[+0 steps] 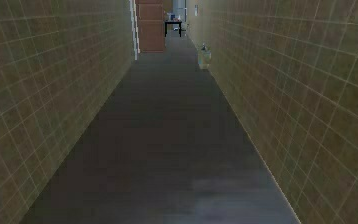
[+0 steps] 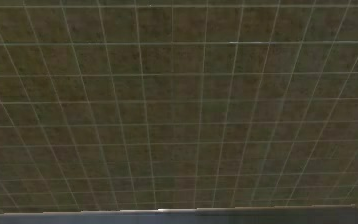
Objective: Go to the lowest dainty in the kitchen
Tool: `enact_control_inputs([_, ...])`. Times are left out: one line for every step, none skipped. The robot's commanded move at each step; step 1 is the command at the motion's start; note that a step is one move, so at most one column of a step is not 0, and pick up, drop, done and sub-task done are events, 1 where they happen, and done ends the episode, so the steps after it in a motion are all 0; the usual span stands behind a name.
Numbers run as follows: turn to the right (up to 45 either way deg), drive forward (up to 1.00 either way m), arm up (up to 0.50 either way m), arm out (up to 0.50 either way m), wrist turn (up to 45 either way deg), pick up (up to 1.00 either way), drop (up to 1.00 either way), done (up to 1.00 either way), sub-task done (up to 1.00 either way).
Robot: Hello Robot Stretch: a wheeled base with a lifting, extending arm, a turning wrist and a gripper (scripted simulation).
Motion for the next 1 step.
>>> enact_control_inputs([0.0,1.0,0.0,0.0,0.0,0.0,0.0,0.0,0.0])
